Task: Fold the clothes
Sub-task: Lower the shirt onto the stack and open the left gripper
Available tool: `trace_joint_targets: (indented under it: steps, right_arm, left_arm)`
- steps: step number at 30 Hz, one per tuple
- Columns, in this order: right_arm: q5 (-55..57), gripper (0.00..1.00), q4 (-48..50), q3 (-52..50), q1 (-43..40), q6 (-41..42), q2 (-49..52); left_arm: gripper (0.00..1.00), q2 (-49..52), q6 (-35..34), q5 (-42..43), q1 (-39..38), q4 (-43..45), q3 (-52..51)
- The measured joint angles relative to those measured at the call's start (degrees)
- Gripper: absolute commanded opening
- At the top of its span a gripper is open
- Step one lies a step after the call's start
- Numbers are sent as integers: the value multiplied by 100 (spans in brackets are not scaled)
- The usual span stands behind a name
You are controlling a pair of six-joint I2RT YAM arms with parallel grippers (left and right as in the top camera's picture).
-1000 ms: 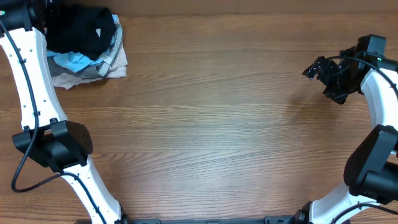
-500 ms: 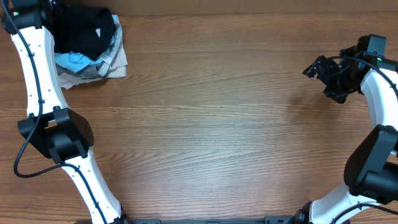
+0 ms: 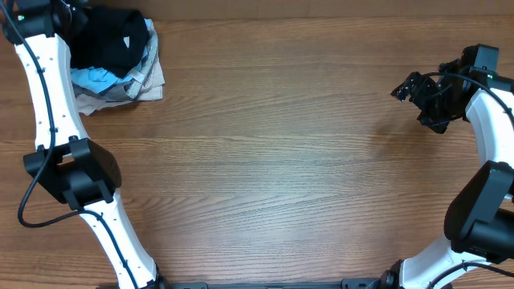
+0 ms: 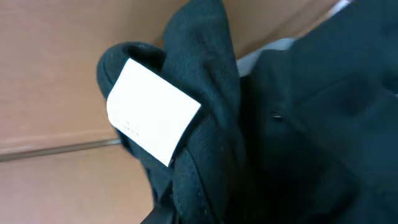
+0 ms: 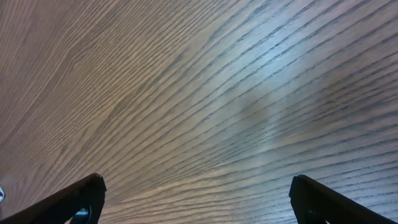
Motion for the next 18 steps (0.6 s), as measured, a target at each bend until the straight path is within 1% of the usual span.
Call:
trace_joint_targets:
  steps: [1, 2, 4, 5, 7, 9, 12, 15, 17, 18]
  right_arm:
    - [-4, 99, 4, 0, 0, 0, 0]
    - [-2, 99, 2, 0, 0, 0, 0]
    - [-2, 99, 2, 0, 0, 2, 0]
    - [-2, 99, 4, 0, 0, 2, 0]
    - [-2, 99, 2, 0, 0, 0, 0]
    - [-2, 99, 2, 0, 0, 0, 0]
    - [-2, 99, -4, 0, 0, 2, 0]
    - [-2, 98, 15, 0, 0, 0, 0]
    - [-2, 96, 87, 0, 2, 0, 0]
    - [0, 100, 87, 2, 0, -68, 0]
  left_arm:
    - [71, 50, -13, 74, -4, -125, 0]
    - [100, 118, -48, 153, -13, -243, 0]
    - [100, 267, -81, 385, -57, -518, 0]
    - [100, 367, -103, 634, -94, -695, 0]
    - [100, 496, -173, 1036, -195, -833, 0]
    - [100, 570, -387, 1528, -334, -870, 0]
    - [100, 577, -946, 2081, -555, -737, 0]
    - [100, 577, -1622, 2402, -796, -496, 0]
    - [100, 577, -2197, 2583, -997, -348, 0]
    - [100, 577, -2363, 2623, -1036, -337, 2]
